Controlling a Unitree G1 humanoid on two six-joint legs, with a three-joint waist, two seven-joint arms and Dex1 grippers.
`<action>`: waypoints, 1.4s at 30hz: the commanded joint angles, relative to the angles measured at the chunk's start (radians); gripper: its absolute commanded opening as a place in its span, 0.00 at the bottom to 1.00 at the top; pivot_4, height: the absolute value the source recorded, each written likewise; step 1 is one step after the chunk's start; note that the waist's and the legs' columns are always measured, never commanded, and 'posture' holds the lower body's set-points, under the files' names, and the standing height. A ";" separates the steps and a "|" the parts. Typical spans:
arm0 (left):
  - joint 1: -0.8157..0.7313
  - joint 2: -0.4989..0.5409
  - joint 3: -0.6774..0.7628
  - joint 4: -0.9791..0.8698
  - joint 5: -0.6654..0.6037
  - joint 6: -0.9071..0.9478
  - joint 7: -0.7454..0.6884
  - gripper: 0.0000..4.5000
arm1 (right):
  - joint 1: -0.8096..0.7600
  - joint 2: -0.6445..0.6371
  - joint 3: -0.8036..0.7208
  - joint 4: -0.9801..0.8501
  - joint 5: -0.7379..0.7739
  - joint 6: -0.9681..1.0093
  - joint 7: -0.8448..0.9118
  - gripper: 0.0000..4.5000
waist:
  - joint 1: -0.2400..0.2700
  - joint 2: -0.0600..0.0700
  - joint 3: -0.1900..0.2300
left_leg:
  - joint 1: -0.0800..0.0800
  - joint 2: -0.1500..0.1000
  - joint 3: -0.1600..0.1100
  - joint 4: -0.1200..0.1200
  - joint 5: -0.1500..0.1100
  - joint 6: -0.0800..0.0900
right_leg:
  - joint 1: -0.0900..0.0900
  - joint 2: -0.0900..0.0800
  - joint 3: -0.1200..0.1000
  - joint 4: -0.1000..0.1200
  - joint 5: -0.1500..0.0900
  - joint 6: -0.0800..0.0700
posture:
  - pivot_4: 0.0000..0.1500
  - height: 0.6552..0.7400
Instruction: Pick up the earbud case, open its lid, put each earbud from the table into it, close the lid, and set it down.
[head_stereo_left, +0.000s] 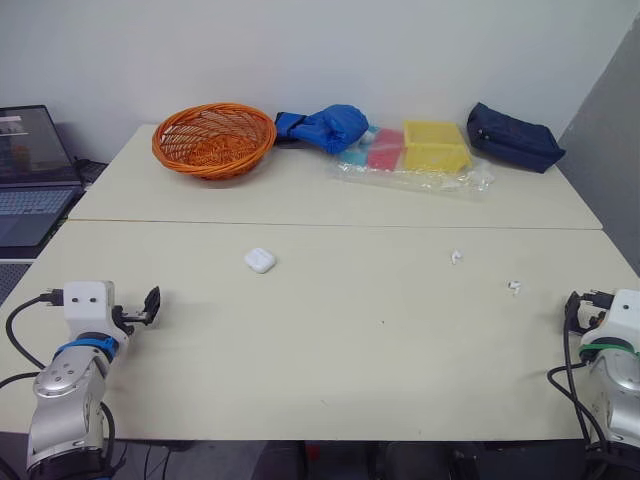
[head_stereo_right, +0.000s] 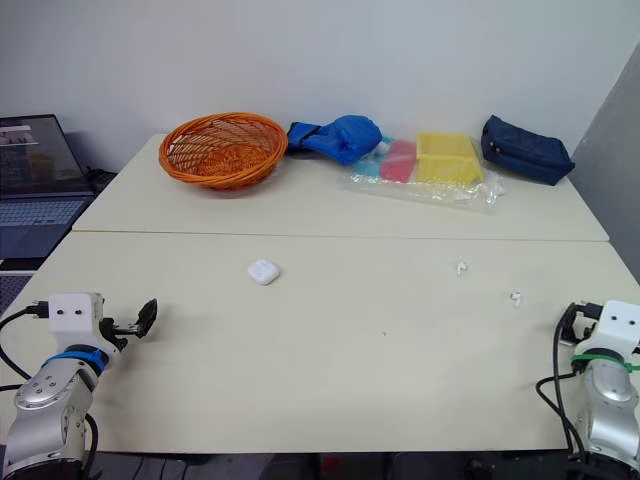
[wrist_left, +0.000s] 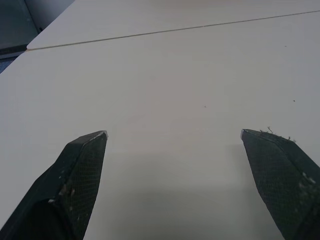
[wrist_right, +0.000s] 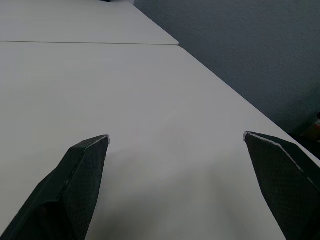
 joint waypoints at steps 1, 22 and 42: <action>-0.005 0.012 0.039 -0.025 -0.038 0.007 -0.001 1.00 | -0.003 -0.020 -0.027 -0.027 -0.001 -0.013 -0.018 1.00 | 0.000 0.000 0.000 | 0.000 0.000 0.000 0.000 0.000 0.000 | 0.000 0.000 0.000 0.000 0.000 0.000 | 1.00 1.00; 0.023 0.004 0.031 -0.084 -0.107 0.026 -0.043 1.00 | 0.068 -0.017 -0.042 -0.137 0.008 0.051 -0.024 1.00 | 0.000 0.000 0.000 | 0.000 0.000 0.000 0.000 0.000 0.000 | 0.000 -0.001 0.000 0.000 0.000 0.000 | 1.00 1.00; -0.136 0.159 -0.281 -0.228 -0.166 0.224 -0.416 1.00 | -0.320 -0.170 0.475 -0.398 0.391 0.316 0.811 1.00 | 0.009 0.003 0.008 | -0.002 -0.001 0.003 -0.001 0.000 0.001 | -0.003 0.005 -0.001 0.000 -0.001 -0.002 | 1.00 1.00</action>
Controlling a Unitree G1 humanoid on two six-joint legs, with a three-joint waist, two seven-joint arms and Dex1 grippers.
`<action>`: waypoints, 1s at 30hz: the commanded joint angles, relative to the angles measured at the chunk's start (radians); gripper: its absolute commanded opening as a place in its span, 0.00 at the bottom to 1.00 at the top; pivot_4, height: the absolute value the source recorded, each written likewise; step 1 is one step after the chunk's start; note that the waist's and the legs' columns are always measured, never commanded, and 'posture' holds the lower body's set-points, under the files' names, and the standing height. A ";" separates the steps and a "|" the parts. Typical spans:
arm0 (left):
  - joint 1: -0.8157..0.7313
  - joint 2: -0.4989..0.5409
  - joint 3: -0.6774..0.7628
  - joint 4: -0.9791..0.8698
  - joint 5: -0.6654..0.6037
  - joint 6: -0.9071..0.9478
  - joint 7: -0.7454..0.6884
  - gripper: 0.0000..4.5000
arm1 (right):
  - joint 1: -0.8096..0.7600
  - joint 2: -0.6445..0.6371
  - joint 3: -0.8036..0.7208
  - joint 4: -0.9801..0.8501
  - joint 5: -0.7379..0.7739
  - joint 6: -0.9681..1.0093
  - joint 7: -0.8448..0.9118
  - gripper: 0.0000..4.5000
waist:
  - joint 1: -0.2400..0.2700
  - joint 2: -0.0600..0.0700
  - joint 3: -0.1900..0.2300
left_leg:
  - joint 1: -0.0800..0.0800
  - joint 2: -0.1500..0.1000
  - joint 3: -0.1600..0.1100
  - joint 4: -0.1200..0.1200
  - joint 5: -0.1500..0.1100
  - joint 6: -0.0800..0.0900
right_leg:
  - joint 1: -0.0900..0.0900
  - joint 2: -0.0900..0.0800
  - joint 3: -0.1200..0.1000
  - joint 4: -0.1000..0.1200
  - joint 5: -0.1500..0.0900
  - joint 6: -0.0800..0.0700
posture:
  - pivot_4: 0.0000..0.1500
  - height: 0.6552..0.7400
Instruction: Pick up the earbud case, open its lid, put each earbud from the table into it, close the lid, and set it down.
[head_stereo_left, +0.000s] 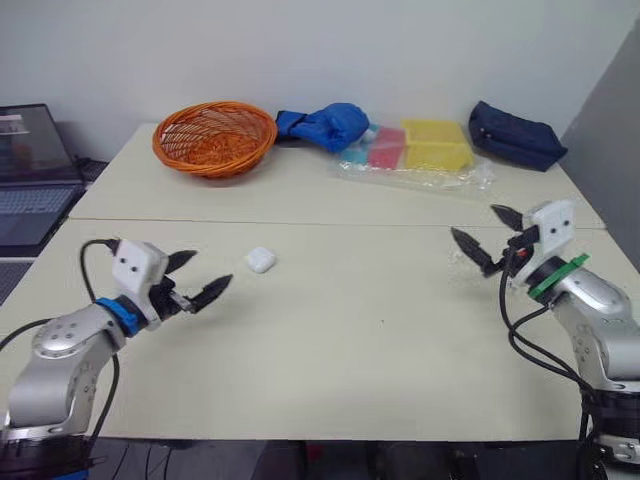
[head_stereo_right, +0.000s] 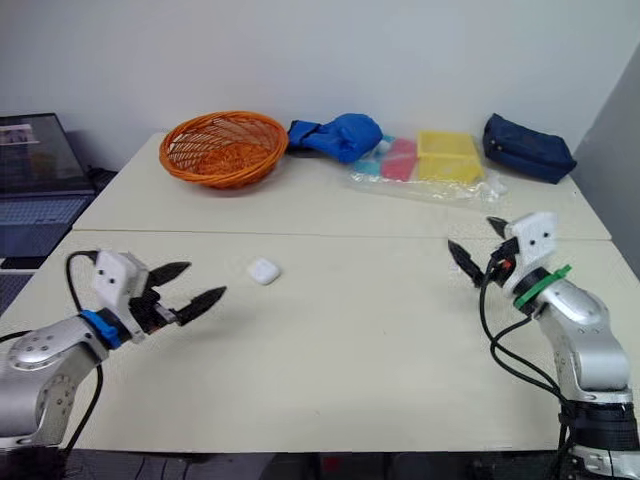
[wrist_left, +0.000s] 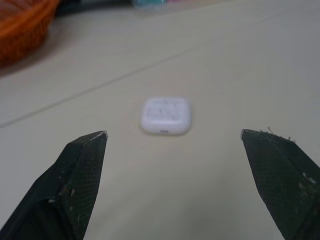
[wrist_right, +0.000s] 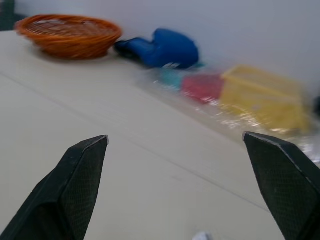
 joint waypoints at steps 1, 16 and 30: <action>-0.101 -0.018 -0.066 0.061 0.050 -0.001 0.013 1.00 | -0.068 -0.003 0.110 -0.086 0.089 0.077 0.153 1.00 | 0.002 -0.001 0.001 | -0.003 -0.001 0.000 0.000 0.000 0.000 | -0.003 0.001 0.000 0.001 0.001 -0.001 | 1.00 1.00; -0.237 -0.094 -0.133 0.281 0.124 -0.073 -0.005 1.00 | -0.117 -0.020 0.179 -0.183 0.137 0.231 0.206 1.00 | 0.003 -0.003 0.002 | -0.010 -0.001 -0.006 0.002 -0.002 -0.001 | -0.011 0.003 0.000 0.003 0.001 -0.001 | 1.00 1.00; -0.418 -0.133 -0.183 0.599 0.214 -0.235 -0.063 1.00 | -0.095 -0.018 0.175 -0.166 0.116 0.213 0.197 1.00 | 0.003 -0.004 0.002 | -0.010 -0.002 -0.002 0.007 -0.002 -0.001 | -0.014 0.004 -0.001 0.014 0.001 -0.001 | 1.00 1.00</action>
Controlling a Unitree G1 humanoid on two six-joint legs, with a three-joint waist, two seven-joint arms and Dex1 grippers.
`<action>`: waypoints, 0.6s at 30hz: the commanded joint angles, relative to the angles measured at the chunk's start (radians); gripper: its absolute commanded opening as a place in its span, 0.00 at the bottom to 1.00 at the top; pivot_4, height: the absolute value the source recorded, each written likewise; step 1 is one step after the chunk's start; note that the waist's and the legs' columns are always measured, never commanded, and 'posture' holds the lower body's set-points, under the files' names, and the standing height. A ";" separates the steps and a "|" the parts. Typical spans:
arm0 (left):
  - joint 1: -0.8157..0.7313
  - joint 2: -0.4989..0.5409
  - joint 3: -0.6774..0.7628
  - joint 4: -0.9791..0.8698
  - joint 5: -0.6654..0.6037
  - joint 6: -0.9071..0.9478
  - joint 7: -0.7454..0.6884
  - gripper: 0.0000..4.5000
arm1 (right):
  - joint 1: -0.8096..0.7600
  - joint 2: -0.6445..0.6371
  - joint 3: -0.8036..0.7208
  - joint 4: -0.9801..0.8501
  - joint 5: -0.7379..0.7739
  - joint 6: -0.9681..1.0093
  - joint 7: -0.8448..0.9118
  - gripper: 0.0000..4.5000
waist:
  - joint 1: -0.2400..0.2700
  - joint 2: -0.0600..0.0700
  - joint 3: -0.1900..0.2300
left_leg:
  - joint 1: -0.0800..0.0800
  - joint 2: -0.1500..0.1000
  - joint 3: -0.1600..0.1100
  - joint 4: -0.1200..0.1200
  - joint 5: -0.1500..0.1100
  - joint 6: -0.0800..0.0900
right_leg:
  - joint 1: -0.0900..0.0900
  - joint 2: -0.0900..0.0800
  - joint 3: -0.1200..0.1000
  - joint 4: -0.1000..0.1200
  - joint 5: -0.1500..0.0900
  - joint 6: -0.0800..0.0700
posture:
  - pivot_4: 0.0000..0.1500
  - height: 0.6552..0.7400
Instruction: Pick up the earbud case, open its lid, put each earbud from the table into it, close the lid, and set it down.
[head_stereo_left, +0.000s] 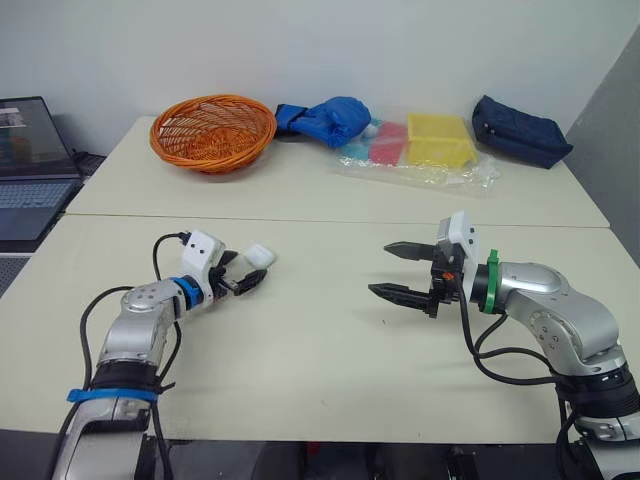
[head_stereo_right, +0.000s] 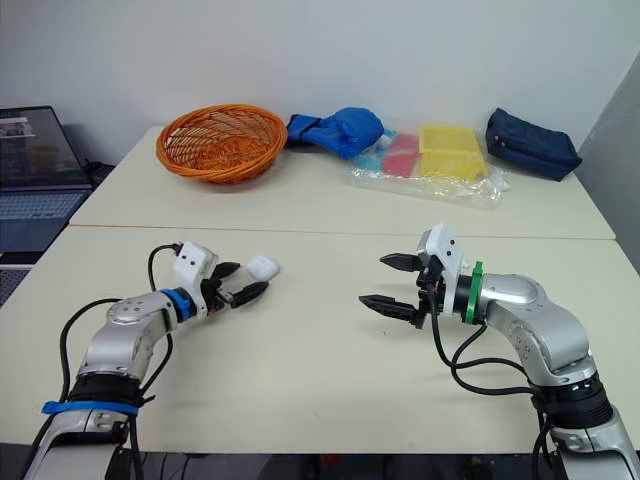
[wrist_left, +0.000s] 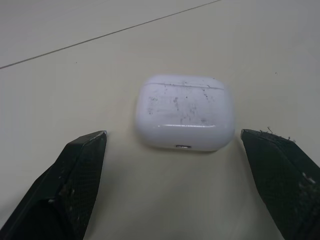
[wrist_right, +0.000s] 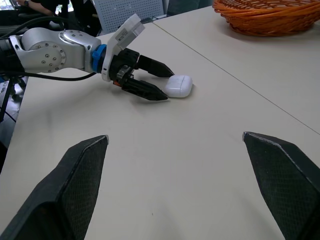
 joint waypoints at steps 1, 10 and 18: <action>-0.041 -0.002 0.000 0.051 0.019 -0.057 -0.023 1.00 | 0.008 0.003 -0.022 -0.012 0.000 -0.024 0.002 1.00 | 0.000 0.000 0.000 | 0.000 0.000 0.000 0.000 0.000 0.000 | 0.000 0.000 0.000 0.000 0.000 0.000 | 1.00 1.00; -0.086 -0.014 0.000 0.114 0.036 -0.094 -0.051 0.81 | 0.012 0.001 -0.025 -0.009 -0.001 -0.029 0.000 1.00 | 0.000 0.000 0.000 | 0.000 0.000 0.002 0.003 0.000 0.000 | 0.000 0.000 0.000 0.001 0.000 0.000 | 1.00 1.00; -0.083 -0.020 0.003 0.080 0.041 -0.102 -0.050 0.60 | 0.010 0.001 -0.021 0.001 -0.006 -0.033 -0.001 1.00 | -0.001 0.000 0.000 | 0.000 0.000 0.002 0.005 0.000 0.000 | 0.000 0.000 0.000 0.002 0.000 0.000 | 1.00 1.00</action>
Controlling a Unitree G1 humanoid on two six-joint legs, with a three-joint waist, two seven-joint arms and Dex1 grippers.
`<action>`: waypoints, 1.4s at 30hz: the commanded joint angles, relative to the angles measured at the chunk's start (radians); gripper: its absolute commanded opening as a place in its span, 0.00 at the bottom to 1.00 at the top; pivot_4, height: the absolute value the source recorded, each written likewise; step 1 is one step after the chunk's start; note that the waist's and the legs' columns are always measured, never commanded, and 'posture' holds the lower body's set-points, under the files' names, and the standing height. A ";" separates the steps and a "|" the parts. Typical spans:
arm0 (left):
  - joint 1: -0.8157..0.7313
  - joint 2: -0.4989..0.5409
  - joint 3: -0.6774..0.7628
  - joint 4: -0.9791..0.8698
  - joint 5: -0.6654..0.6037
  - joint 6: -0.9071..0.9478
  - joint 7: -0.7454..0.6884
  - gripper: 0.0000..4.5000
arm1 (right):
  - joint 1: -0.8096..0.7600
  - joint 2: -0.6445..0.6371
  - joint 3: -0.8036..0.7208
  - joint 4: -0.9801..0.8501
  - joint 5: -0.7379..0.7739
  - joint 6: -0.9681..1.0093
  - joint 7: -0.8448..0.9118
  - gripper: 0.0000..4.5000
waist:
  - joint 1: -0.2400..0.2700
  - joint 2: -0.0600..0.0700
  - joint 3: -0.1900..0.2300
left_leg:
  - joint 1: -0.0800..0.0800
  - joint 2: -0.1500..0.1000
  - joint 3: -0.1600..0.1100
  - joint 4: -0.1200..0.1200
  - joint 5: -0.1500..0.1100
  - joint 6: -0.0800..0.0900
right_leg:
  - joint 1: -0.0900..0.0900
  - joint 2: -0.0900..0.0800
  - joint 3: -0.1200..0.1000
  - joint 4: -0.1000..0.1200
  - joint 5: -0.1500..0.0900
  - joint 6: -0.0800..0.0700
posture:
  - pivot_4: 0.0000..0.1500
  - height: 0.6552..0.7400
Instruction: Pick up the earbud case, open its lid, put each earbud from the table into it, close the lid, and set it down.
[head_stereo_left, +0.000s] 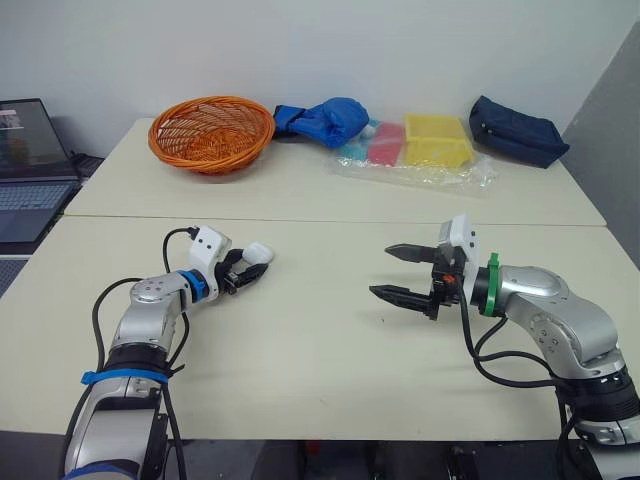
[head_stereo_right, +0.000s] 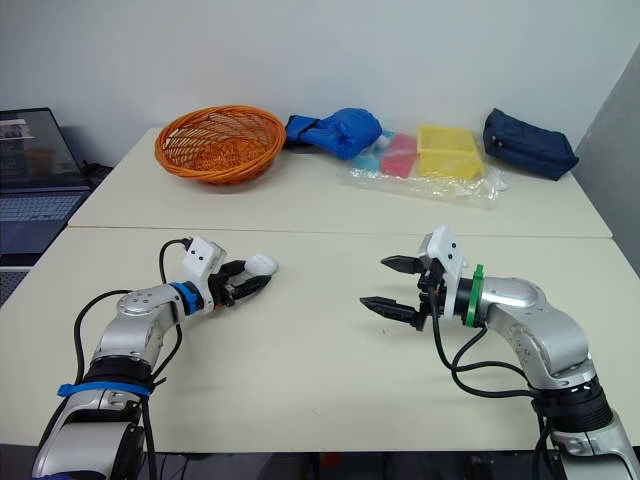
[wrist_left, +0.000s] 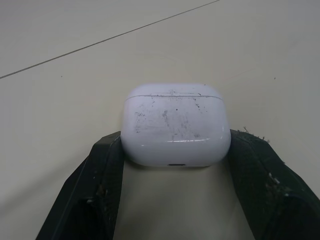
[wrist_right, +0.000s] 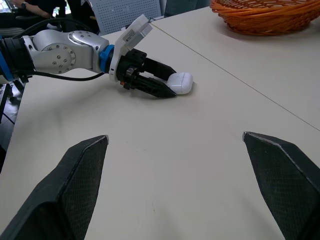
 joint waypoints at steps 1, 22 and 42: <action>-0.012 0.005 0.005 -0.063 0.005 -0.047 -0.008 0.60 | -0.005 -0.003 -0.020 -0.009 -0.008 -0.021 0.000 1.00 | 0.000 0.000 0.000 | 0.000 0.000 0.000 0.000 0.000 0.000 | 0.000 0.000 0.000 0.000 0.000 0.000 | 1.00 1.00; -0.307 0.059 -0.215 0.140 0.429 -1.385 0.268 0.60 | -0.417 0.289 -0.019 0.172 0.151 0.363 -0.157 1.00 | 0.003 -0.005 0.004 | -0.009 0.001 0.003 0.005 0.000 0.000 | -0.007 -0.001 0.001 0.000 0.004 0.002 | 1.00 1.00; -0.334 0.058 -0.258 0.174 0.425 -1.472 0.336 0.60 | -0.424 0.356 -0.067 0.219 0.159 0.415 -0.248 0.72 | 0.000 -0.005 0.004 | -0.009 0.001 0.003 0.005 0.000 0.000 | -0.008 -0.001 0.000 0.001 0.004 0.002 | 1.00 1.00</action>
